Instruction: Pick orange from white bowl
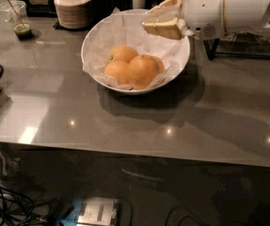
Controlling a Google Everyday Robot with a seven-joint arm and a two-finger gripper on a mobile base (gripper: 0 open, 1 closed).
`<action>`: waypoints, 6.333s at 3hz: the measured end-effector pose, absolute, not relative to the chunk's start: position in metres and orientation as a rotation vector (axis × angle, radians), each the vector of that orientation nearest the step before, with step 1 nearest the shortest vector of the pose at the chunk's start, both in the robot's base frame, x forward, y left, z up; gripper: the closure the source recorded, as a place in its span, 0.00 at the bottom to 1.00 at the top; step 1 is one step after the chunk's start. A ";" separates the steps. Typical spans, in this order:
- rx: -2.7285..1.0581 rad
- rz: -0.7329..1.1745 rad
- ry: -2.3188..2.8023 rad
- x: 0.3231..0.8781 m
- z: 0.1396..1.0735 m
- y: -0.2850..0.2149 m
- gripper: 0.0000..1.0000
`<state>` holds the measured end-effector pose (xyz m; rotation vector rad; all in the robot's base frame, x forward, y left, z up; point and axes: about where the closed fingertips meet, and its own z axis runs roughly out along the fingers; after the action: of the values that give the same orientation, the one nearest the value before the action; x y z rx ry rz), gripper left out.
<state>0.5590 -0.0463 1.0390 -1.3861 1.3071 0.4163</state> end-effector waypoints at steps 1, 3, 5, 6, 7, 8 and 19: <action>-1.399 0.414 1.312 0.558 1.039 -0.044 0.35; -1.565 0.337 1.410 0.560 1.041 -0.041 0.00; -1.641 0.371 1.506 0.569 1.014 -0.026 0.13; -1.605 0.413 1.528 0.574 1.001 -0.020 0.17; -1.536 0.490 1.544 0.579 0.981 -0.014 0.19; -1.478 0.556 1.574 0.580 0.961 -0.012 0.22; -1.177 0.602 1.168 0.535 1.044 -0.052 1.00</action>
Offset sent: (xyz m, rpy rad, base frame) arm 0.0037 -0.0066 0.0029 -0.2067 0.0591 -0.0017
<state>0.5346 -0.0517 1.0439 -1.1773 1.1680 0.6016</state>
